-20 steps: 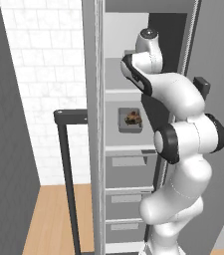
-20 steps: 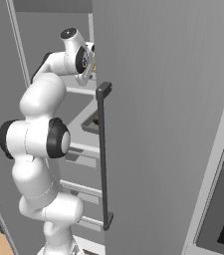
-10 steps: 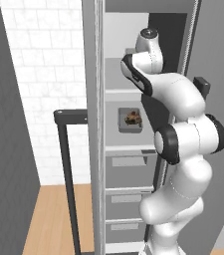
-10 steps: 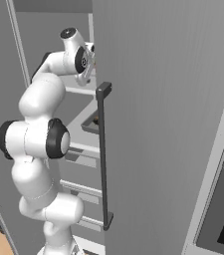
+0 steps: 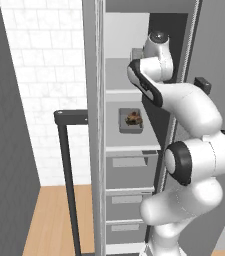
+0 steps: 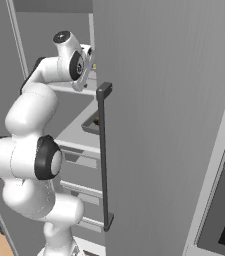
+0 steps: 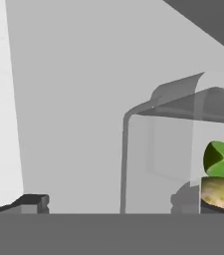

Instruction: Take the meat container that has the steak and place it on the second highest rack of the freezer. Then take the vegetable container that has the lemon wedge and cucumber and place it on the highest rack of the freezer.

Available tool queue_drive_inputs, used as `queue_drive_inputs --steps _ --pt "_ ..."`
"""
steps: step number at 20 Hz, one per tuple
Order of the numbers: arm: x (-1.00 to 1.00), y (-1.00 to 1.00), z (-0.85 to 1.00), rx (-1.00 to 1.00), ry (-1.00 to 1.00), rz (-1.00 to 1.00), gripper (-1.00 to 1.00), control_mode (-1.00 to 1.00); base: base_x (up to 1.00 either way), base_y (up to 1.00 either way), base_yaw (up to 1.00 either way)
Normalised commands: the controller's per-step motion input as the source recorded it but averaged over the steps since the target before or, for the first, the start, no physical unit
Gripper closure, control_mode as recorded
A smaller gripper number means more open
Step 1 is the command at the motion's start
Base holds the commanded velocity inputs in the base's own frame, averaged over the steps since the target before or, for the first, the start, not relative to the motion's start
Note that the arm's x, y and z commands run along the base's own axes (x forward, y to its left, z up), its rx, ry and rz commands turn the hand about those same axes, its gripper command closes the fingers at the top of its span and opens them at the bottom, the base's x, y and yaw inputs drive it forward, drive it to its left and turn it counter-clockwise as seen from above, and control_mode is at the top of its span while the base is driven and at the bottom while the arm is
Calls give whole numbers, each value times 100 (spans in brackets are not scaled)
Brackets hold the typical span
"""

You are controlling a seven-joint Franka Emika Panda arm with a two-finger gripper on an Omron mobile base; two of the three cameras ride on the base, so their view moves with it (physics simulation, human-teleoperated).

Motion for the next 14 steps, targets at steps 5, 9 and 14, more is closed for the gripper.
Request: queue_drive_inputs --steps 5,9,14 --pt "50 0 0 0 3 0 -100 -100 0 0 0" --pt "97 2 0 0 23 0 -100 -100 0 0 0" --pt "84 0 0 0 35 0 -100 -100 0 0 0"
